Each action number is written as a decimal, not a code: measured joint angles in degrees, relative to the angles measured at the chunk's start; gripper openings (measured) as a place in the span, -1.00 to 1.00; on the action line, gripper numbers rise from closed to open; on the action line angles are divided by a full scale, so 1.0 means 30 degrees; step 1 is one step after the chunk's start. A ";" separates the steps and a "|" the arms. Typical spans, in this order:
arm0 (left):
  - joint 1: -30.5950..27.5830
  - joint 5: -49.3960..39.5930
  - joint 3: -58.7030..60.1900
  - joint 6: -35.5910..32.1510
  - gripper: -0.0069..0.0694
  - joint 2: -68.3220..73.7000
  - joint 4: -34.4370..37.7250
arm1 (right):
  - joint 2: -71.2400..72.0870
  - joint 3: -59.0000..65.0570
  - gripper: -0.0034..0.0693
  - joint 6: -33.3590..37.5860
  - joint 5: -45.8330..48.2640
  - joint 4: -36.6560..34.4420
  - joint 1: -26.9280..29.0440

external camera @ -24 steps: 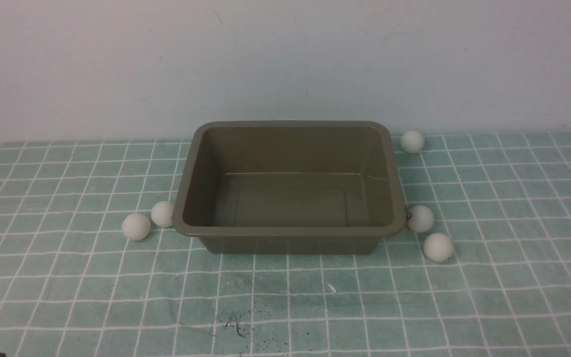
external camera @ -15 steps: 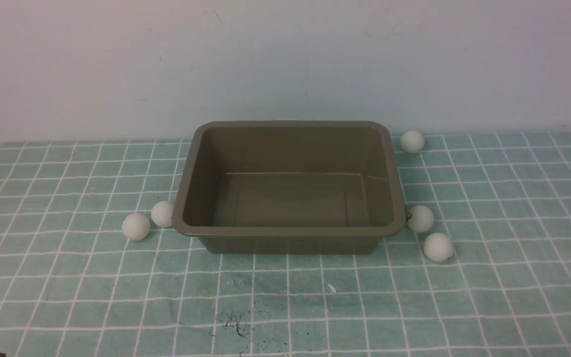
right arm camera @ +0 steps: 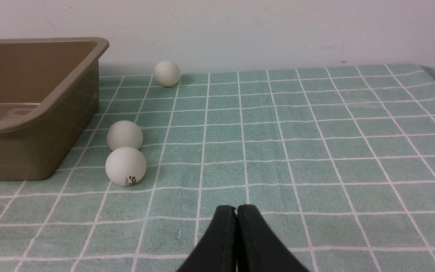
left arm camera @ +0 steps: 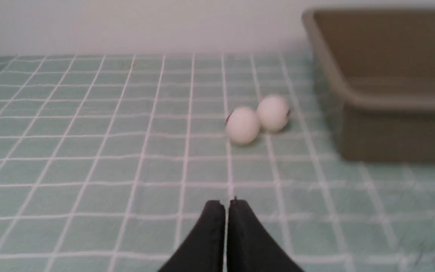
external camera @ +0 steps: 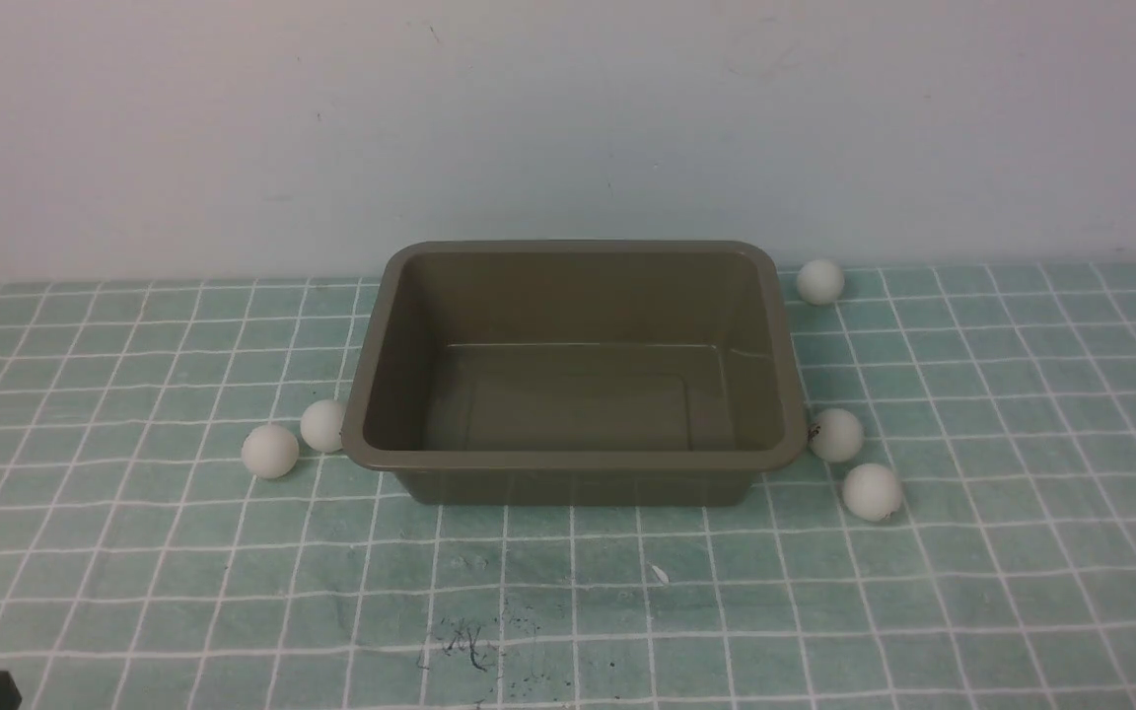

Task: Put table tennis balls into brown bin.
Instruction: 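Reach for and grasp a ping pong ball on the table beside the basket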

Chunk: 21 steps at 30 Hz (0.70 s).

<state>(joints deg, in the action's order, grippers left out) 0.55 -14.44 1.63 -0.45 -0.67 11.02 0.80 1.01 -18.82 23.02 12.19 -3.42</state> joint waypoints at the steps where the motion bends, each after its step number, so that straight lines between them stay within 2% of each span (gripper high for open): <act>1: 0.0000 0.0864 0.0000 0.0293 -0.83 0.0000 0.0978 | 0.0000 0.0000 -0.95 0.0000 0.0000 0.0000 0.0000; 4: 0.0000 0.4034 0.0008 0.0823 -0.83 0.0000 0.3536 | 0.0000 0.0000 -0.95 0.0000 0.0000 0.0000 0.0000; 8: 0.0000 1.1553 -0.0040 0.2015 -0.83 0.0000 0.6350 | 0.0000 0.0000 -0.95 0.0000 0.0000 0.0000 0.0000; 10: 0.0000 1.3015 -0.0903 0.2758 -0.83 0.0018 0.6856 | 0.0000 0.0000 -0.95 0.0000 0.0000 0.0000 0.0000; 12: 0.0000 1.2491 -0.2545 0.3154 -0.83 0.0316 0.6845 | 0.0000 0.0000 -0.95 0.0000 0.0000 0.0018 0.0000; 14: -0.0005 0.9909 -0.5089 0.3329 -0.83 0.1508 0.6349 | 0.0000 0.0000 -0.95 0.0000 0.0000 0.0083 0.0000; 16: -0.0005 0.3469 -0.8937 0.3350 -0.83 0.5018 0.4939 | 0.0000 0.0022 -0.95 0.0000 -0.0157 0.0061 0.0000; 18: -0.0005 -0.1107 -1.1501 0.3001 -0.83 0.7557 0.4040 | 0.0000 0.0068 -0.95 -0.0101 -0.0661 -0.0317 0.0000; 19: -0.0005 -0.2817 -1.2407 0.2880 -0.83 0.8714 0.3739 | 0.0000 0.0132 -0.95 -0.0254 -0.1151 -0.0771 0.0000; 21: -0.0005 -0.8369 -1.5435 0.1761 -0.83 1.3381 0.2836 | 0.0000 0.0186 -0.95 -0.1226 -0.3116 -0.2780 0.0000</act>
<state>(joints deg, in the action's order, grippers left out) 0.54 -39.55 -44.68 4.83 39.47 19.53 0.80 1.57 -22.49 13.68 3.85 -3.42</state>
